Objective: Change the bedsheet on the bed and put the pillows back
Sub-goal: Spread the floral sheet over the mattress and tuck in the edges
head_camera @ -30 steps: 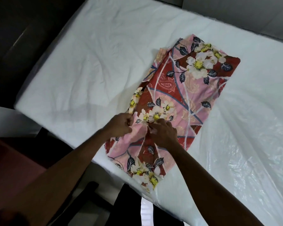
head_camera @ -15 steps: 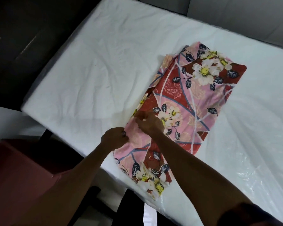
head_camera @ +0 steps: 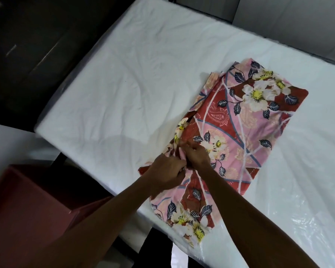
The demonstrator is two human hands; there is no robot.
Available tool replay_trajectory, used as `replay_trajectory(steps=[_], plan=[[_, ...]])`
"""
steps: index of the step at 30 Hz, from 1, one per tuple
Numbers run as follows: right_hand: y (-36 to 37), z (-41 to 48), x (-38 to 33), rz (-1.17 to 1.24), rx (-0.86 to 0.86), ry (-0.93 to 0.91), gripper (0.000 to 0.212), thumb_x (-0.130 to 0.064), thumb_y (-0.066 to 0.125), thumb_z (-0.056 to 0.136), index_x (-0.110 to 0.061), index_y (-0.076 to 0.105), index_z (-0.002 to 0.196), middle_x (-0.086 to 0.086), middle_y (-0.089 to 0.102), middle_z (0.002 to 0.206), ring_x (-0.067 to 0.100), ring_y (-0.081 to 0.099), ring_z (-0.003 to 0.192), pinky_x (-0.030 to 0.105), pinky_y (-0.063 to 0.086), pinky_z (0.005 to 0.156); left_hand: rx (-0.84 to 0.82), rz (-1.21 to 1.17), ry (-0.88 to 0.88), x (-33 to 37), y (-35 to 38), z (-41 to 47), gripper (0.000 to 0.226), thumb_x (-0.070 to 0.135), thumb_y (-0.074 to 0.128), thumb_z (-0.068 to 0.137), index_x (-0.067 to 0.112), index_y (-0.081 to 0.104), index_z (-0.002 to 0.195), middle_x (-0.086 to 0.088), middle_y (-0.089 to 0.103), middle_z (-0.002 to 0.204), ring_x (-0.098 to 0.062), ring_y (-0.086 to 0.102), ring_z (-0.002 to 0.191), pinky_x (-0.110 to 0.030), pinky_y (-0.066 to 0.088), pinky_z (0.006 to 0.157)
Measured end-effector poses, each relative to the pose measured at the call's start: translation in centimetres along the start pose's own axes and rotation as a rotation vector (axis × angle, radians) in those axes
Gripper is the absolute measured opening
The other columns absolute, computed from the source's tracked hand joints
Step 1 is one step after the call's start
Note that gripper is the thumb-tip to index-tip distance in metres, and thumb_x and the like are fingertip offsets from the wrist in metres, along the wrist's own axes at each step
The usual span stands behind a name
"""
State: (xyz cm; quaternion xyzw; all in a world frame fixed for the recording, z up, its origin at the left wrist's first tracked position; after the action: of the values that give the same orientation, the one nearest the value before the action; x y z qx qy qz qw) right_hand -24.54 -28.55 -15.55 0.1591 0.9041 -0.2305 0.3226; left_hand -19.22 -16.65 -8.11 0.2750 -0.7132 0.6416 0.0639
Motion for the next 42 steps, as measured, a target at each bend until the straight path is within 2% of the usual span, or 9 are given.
replay_trajectory(steps=[5, 8, 14, 19, 22, 27, 30, 34, 42], plan=[[0.9, -0.3, 0.0, -0.119, 0.04, -0.073, 0.012, -0.03, 0.058, 0.083, -0.023, 0.066, 0.076, -0.002, 0.067, 0.084, 0.025, 0.064, 0.085, 0.027, 0.041, 0.065, -0.327, -0.19, -0.434, -2.4, 1.5, -0.8, 0.047, 0.054, 0.044, 0.101, 0.017, 0.053, 0.129, -0.006, 0.07, 0.117, -0.027, 0.068, 0.1, -0.031, 0.051, 0.082], [0.8, -1.0, 1.3, 0.23, 0.156, 0.009, 0.023, -0.031, 0.055, 0.084, -0.023, 0.073, 0.096, -0.001, 0.072, 0.093, 0.024, 0.066, 0.088, 0.035, 0.052, 0.079, -0.401, -0.245, -0.649, -4.8, 2.4, -2.7, 0.074, 0.081, 0.029, 0.089, 0.032, 0.045, 0.143, -0.002, 0.064, 0.131, -0.03, 0.065, 0.111, -0.038, 0.051, 0.089], [0.5, -1.8, 4.1, 0.747, 0.364, 0.14, 0.017, -0.015, 0.049, 0.099, -0.009, 0.059, 0.086, 0.01, 0.064, 0.078, 0.032, 0.064, 0.078, 0.041, 0.052, 0.07, -0.293, -0.3, -0.809, -7.4, 3.9, -5.6, 0.054, 0.062, 0.042, 0.098, 0.015, 0.064, 0.11, -0.006, 0.069, 0.104, -0.026, 0.067, 0.095, -0.03, 0.044, 0.076], [-1.0, -2.8, 3.5, 0.561, 0.431, 0.092, 0.016, -0.018, 0.052, 0.1, -0.008, 0.061, 0.109, 0.001, 0.063, 0.091, 0.017, 0.059, 0.078, 0.023, 0.039, 0.058, -0.252, -0.16, -0.791, -7.5, 4.3, -6.4, 0.055, 0.05, 0.074, 0.078, 0.018, 0.058, 0.121, -0.004, 0.067, 0.116, -0.03, 0.067, 0.104, -0.037, 0.054, 0.083], [-1.9, -3.4, 3.7, 0.452, 0.3, 0.004, 0.015, -0.015, 0.055, 0.097, -0.009, 0.068, 0.103, 0.001, 0.066, 0.084, 0.016, 0.057, 0.07, 0.019, 0.04, 0.05, -0.106, -0.043, -0.731, -6.2, 3.3, -5.6, 0.054, 0.038, 0.073, 0.077, 0.019, 0.057, 0.124, -0.005, 0.066, 0.11, -0.031, 0.065, 0.104, -0.041, 0.057, 0.083], [-8.9, -5.8, 6.7, 0.36, 0.482, -0.069, 0.015, -0.006, 0.054, 0.097, -0.006, 0.064, 0.108, 0.004, 0.064, 0.089, 0.008, 0.057, 0.072, 0.005, 0.039, 0.049, 0.06, -0.135, -0.521, -3.7, 2.4, -2.7, 0.045, 0.017, 0.065, 0.077, 0.019, 0.064, 0.122, -0.011, 0.066, 0.115, -0.034, 0.061, 0.106, -0.043, 0.055, 0.082], [-13.5, -6.5, 9.5, 0.316, 0.54, -0.019, 0.015, -0.014, 0.061, 0.094, -0.011, 0.069, 0.107, 0.004, 0.069, 0.095, 0.019, 0.065, 0.084, 0.02, 0.049, 0.068, -0.016, -0.142, -0.351, -2.2, 3.7, -1.5, 0.055, 0.017, 0.067, 0.078, 0.019, 0.06, 0.132, -0.008, 0.063, 0.129, -0.031, 0.056, 0.119, -0.043, 0.053, 0.092], [-17.4, -7.0, 12.6, 0.257, 0.515, 0.027, 0.021, -0.017, 0.057, 0.094, -0.015, 0.076, 0.101, 0.005, 0.075, 0.089, 0.018, 0.068, 0.075, 0.025, 0.048, 0.064, -0.094, -0.058, -0.181, -0.5, 5.7, 0.6, 0.066, 0.025, 0.076, 0.076, 0.016, 0.057, 0.138, -0.009, 0.052, 0.144, -0.031, 0.05, 0.131, -0.045, 0.055, 0.093], [-20.8, -9.9, 16.5, 0.205, 0.745, 0.039, 0.026, -0.013, 0.046, 0.1, -0.012, 0.068, 0.114, 0.005, 0.07, 0.096, 0.026, 0.064, 0.087, 0.033, 0.049, 0.078, -0.125, -0.159, -0.298, 1.6, 6.2, 7.3, 0.058, 0.019, 0.078, 0.079, 0.012, 0.06, 0.133, -0.009, 0.058, 0.134, -0.029, 0.053, 0.124, -0.039, 0.047, 0.101]])
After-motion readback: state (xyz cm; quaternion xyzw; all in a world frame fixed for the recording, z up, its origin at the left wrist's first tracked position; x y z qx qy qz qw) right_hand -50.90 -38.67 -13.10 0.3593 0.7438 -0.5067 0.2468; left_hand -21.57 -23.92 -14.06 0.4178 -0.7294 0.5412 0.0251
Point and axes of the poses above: each hand's wrist, its own z-axis towards the middle knuckle, its own y-axis out of the palm, x = y × z, the point moved 4 cm from there along z, towards the middle knuckle
